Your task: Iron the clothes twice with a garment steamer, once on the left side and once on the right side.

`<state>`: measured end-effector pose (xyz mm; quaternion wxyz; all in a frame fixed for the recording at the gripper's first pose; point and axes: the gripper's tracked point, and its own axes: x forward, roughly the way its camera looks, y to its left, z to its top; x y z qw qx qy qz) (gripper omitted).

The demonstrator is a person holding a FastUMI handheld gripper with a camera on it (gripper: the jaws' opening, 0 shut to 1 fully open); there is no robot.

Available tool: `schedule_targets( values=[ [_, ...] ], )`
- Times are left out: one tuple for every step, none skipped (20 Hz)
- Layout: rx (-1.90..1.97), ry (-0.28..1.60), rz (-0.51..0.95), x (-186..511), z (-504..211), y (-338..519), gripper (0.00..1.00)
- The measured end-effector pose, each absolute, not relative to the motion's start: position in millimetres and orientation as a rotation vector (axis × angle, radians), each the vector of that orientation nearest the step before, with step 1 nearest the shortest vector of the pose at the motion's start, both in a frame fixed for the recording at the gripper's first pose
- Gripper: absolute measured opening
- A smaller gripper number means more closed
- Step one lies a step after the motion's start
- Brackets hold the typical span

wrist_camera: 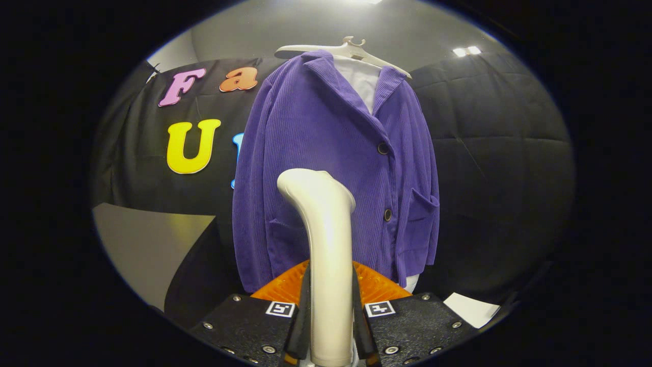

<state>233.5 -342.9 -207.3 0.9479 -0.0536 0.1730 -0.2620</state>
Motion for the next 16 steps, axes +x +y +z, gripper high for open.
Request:
schedule_targets(
  values=[
    [-0.111,0.362,-0.535,229.0,-213.9,-343.0,0.36],
    [-0.111,0.371,-0.537,224.6,-220.9,-342.3,0.36],
    [-0.108,0.38,-0.535,220.1,-227.7,-341.6,0.36],
    [-0.105,0.389,-0.533,215.9,-234.6,-340.6,0.36],
    [-0.108,0.4,-0.532,211.2,-242.1,-339.3,0.36],
    [-0.112,0.413,-0.533,206.2,-251.3,-338.7,0.36],
    [-0.113,0.425,-0.533,201.4,-259.6,-338.4,0.36],
    [-0.106,0.44,-0.533,196.4,-268.8,-337.4,0.36],
    [-0.097,0.452,-0.533,191.4,-277.7,-336.7,0.36],
    [-0.088,0.47,-0.532,186.2,-287.6,-335.7,0.36],
    [-0.083,0.487,-0.533,182.4,-297.4,-335.7,0.36],
    [-0.078,0.505,-0.532,179.2,-306.4,-336.1,0.36],
    [-0.075,0.521,-0.53,175.7,-314.7,-336.3,0.36],
    [-0.073,0.536,-0.528,172.1,-322.9,-336.0,0.36],
    [-0.071,0.553,-0.527,169.3,-329.5,-335.7,0.36],
    [-0.068,0.567,-0.526,165.6,-337.3,-337.0,0.36]
  ],
)
